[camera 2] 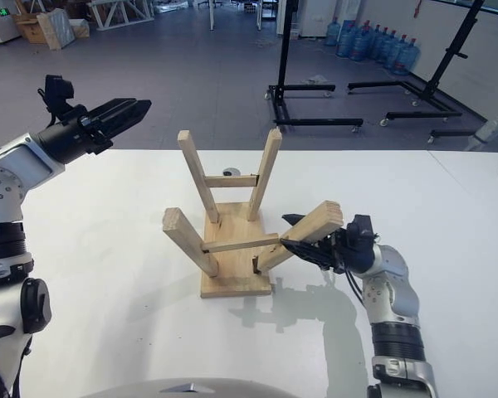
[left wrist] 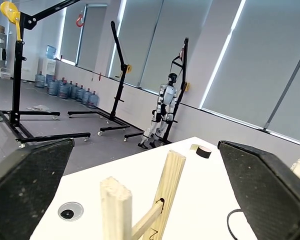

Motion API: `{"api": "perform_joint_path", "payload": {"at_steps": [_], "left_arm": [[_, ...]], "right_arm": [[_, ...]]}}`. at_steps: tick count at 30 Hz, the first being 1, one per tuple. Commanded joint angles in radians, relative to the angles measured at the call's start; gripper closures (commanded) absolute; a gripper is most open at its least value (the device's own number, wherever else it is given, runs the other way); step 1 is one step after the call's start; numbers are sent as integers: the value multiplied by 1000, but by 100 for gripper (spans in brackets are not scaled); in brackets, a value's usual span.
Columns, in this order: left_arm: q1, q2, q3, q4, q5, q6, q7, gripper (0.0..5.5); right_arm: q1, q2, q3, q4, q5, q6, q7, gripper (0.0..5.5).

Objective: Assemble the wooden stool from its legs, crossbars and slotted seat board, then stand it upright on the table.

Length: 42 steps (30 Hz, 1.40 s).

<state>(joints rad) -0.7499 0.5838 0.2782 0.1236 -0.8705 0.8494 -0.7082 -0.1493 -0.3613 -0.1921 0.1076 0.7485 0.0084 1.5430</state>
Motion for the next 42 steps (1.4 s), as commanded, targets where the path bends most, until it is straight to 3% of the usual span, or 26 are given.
{"api": "perform_joint_path", "payload": {"at_steps": [1,42], "left_arm": [[15,-12,1,-24,-5,21,3,25],[22,-45,1,-52,-23,54,-11,25]], "right_arm": [[-9,-4,-3,-49,25,18,-26,344],[-39,-45,57,57,-30,-22,20,344]]}}
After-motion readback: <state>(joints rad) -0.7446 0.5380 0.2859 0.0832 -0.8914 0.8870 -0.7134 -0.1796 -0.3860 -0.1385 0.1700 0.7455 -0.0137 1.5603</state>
